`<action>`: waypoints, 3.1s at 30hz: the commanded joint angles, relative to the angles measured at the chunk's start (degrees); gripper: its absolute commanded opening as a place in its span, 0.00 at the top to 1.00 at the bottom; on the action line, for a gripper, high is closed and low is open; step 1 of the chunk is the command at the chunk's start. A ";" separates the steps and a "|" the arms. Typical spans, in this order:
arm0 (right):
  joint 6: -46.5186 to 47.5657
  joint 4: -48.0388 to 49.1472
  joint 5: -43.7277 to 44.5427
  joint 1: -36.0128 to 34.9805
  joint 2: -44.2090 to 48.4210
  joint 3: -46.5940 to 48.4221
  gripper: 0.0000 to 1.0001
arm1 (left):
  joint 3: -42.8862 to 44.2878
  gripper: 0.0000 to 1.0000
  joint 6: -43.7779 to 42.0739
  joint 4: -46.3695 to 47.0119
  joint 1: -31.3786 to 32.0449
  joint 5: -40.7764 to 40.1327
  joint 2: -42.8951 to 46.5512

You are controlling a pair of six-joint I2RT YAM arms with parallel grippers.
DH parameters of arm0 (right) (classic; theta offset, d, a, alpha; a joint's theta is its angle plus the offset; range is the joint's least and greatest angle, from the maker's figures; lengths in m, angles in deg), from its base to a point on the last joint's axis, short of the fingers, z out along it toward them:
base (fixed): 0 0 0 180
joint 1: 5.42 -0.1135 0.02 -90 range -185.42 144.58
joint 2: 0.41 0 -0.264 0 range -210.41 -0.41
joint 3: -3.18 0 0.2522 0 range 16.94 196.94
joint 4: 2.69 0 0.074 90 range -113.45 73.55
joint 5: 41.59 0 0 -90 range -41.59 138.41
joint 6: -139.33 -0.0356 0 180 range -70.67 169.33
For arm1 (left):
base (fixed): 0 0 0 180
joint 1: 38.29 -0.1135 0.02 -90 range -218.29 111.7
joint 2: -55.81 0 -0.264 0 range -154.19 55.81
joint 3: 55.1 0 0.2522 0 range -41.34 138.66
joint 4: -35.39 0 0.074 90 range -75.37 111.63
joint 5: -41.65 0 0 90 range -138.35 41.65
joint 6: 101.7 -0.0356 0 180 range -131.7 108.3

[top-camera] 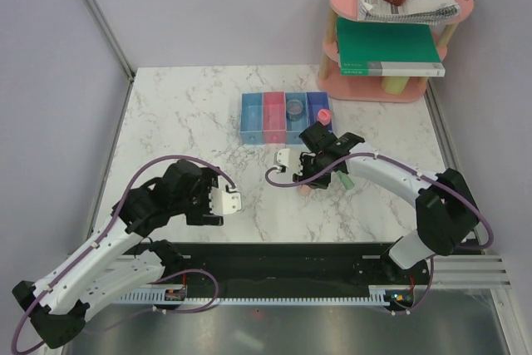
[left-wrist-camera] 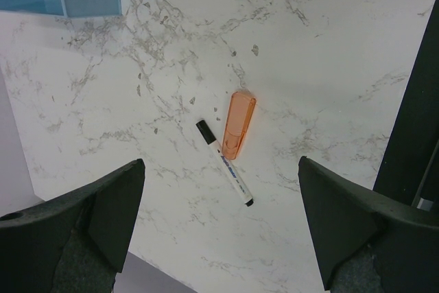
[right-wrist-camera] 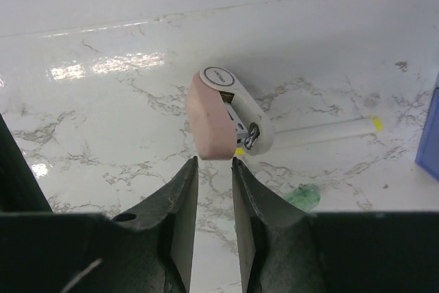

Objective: Sort the stationery into containers
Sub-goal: Move the stapler to the center of the board, then pick up the stapler from the center of the board.

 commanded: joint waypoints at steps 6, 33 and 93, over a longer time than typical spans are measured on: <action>-1.74 -0.61 -2.45 -0.39 -2.80 8.09 0.67 | -0.77 0.00 -1.23 1.75 0.08 1.69 0.87; -12.37 -15.64 -10.28 -0.30 -9.40 13.81 0.28 | -4.64 0.00 -1.14 1.84 -0.01 1.60 4.21; -21.87 1.50 2.65 5.85 -17.75 12.14 0.54 | -6.57 0.00 -1.58 2.80 -0.89 1.68 5.18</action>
